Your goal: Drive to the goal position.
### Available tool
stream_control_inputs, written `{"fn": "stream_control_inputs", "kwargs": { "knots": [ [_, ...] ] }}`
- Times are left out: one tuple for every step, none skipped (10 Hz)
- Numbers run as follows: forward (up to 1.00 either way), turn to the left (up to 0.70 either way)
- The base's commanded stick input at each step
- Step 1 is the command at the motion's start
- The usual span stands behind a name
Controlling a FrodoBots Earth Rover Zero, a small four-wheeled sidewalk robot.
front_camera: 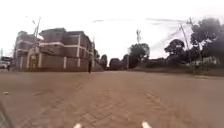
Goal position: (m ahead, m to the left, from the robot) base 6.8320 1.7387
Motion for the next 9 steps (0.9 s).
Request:
{"fn": "stream_control_inputs", "kwargs": {
  "knots": [
    [0.7,0.04],
    [0.7,0.04],
    [0.7,0.05],
    [0.7,0.0],
    [0.7,0.0],
    [0.7,0.0],
    [0.7,0.0],
    [0.7,0.0],
    [0.7,0.0]
  ]
}}
